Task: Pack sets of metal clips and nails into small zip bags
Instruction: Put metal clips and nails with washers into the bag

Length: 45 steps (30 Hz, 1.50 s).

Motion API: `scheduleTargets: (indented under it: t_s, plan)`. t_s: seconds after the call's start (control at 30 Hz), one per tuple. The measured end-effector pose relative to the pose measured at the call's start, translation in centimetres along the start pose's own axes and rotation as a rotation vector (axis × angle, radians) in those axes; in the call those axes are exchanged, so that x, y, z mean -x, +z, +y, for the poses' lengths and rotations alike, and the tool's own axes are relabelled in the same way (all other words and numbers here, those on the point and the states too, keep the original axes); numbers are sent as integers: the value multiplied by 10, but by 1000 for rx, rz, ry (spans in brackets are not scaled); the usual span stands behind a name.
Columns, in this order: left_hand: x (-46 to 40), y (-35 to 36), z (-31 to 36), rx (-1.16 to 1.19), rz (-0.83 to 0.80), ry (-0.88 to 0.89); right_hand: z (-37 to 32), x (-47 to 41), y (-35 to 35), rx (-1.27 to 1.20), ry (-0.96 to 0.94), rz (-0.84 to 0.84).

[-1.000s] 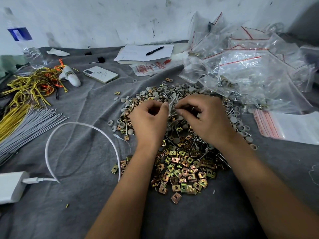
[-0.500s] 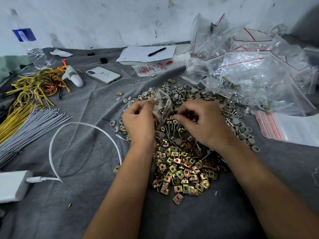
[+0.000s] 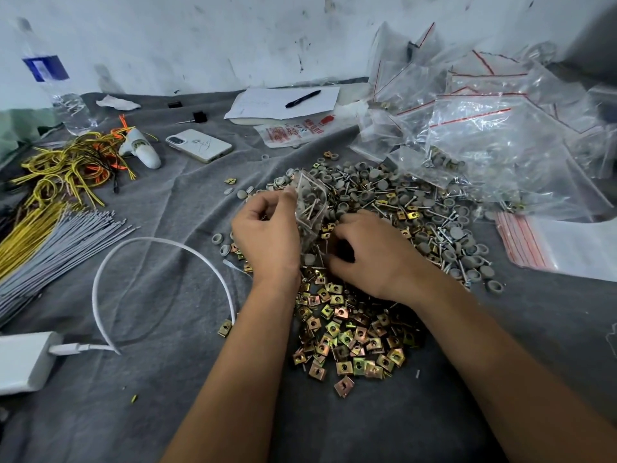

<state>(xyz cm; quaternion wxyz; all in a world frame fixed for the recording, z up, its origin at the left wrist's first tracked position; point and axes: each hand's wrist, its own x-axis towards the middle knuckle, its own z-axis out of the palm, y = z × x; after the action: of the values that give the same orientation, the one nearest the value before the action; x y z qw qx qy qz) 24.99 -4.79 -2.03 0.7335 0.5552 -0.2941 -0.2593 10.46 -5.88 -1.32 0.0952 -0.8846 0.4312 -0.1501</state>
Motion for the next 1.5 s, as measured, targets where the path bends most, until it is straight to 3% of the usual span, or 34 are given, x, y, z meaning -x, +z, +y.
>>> scheduleTargets:
  t_s: [0.13, 0.27, 0.43, 0.67, 1.03, 1.13, 1.27, 1.33, 1.5]
  plan:
    - [0, -1, -1, -50, 10, 16, 3, 4, -7, -324, 49, 275]
    - [6, 0, 3, -162, -112, 85, 2, 4, -12, -408, 8, 546]
    - [10, 4, 5, -272, -197, 164, 6, 3, -9, -356, -39, 573]
    - [10, 4, 4, -241, -281, 138, 9, 2, -8, -370, -81, 640]
    - [2, -4, 8, 146, -288, -237, 9, 4, -12, -465, -46, 789]
    - [1, -4, 11, 219, -226, -318, 9, 4, -10, -414, 19, 722]
    - [-1, -5, 14, 308, -127, -364, 10, 2, 1, -213, 77, 298]
    - [-1, -5, 16, 337, -107, -374, 9, 0, 6, -72, 78, 167]
    - [-1, -4, 17, 299, -67, -343, 8, -4, 6, -29, 132, 81]
